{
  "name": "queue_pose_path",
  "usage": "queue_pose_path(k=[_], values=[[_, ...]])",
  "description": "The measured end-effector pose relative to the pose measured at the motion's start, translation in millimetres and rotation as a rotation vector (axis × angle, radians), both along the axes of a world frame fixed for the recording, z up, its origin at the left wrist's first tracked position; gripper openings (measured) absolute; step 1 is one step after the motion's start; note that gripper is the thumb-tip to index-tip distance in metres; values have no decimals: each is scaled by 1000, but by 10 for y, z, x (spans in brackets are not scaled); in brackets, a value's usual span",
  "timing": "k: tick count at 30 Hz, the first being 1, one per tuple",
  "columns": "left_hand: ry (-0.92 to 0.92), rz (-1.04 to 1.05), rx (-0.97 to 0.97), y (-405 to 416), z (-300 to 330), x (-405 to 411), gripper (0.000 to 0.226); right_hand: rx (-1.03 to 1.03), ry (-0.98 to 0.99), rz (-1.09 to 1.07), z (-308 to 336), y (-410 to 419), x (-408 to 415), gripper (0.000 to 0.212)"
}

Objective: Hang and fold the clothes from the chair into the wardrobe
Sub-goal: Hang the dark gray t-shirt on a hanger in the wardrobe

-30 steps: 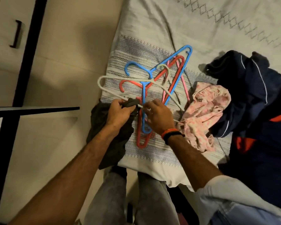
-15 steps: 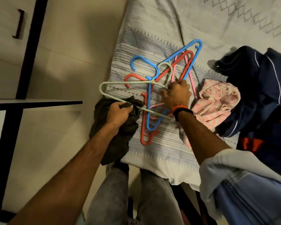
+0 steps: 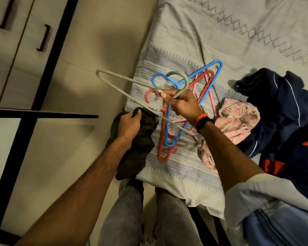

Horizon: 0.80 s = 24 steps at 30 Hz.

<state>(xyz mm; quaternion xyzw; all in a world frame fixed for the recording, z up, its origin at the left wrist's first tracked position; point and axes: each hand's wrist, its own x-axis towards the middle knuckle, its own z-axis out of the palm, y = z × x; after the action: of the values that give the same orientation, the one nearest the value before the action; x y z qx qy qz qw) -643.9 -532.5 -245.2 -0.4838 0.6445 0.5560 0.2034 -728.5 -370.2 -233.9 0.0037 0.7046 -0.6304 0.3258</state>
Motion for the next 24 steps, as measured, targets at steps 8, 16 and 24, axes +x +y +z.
queue_pose_path(k=[8,16,24], values=[[177,239,9,-211,716,50,22,-67,-92,-51,510,-233,104,21],[234,457,-77,-577,1439,730,27,-86,30,131,1161,-618,555,18],[363,654,-162,-1165,1986,1696,29,-151,141,277,1770,-1215,1261,25]])
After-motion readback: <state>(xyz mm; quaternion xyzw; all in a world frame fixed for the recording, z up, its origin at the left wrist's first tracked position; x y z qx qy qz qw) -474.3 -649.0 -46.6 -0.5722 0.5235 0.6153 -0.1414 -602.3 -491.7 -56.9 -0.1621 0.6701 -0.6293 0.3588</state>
